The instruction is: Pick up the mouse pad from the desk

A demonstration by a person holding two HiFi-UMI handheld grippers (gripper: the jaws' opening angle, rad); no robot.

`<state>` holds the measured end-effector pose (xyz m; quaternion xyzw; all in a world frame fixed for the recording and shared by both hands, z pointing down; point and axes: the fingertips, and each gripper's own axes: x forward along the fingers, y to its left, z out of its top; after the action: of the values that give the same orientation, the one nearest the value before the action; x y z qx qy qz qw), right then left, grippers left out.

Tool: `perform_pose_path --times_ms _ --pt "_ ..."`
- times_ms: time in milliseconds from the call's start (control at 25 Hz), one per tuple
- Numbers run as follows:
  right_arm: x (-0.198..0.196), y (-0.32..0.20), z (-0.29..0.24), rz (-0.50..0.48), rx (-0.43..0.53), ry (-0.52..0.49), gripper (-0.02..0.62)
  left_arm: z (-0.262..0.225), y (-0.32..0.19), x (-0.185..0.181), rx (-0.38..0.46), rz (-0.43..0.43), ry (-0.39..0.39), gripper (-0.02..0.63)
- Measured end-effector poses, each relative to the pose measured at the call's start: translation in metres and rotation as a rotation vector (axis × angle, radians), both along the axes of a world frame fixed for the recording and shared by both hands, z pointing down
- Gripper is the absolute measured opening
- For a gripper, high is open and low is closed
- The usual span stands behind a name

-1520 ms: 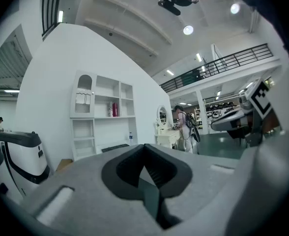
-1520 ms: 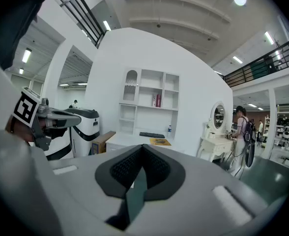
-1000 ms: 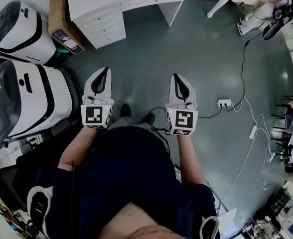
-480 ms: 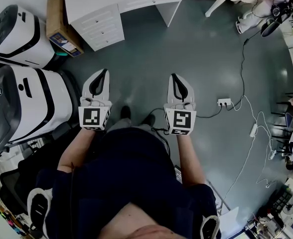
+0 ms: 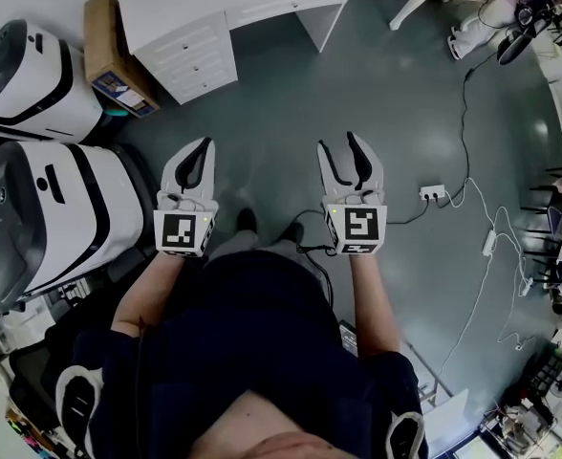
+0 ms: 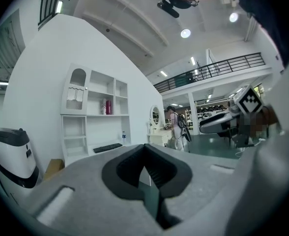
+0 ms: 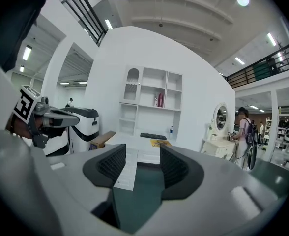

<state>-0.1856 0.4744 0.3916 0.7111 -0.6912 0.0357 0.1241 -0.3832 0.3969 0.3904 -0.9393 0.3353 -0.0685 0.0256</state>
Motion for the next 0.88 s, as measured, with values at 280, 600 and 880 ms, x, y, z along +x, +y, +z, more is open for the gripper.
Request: perform_pose_path --times_ms 280,600,880 --pt "-0.009 -0.032 -0.009 -0.001 0.027 0.031 0.316 0.003 -0.023 -0.013 -0.015 0.044 0.019 0.0" --pt "0.015 -0.065 -0.025 0.012 0.056 0.039 0.347 0.003 -0.05 -0.001 -0.034 0.028 0.025 0.0" --pt "0.069 -0.113 -0.018 -0.025 0.055 0.038 0.347 0.006 -0.092 0.04 -0.035 -0.029 0.029 0.0"
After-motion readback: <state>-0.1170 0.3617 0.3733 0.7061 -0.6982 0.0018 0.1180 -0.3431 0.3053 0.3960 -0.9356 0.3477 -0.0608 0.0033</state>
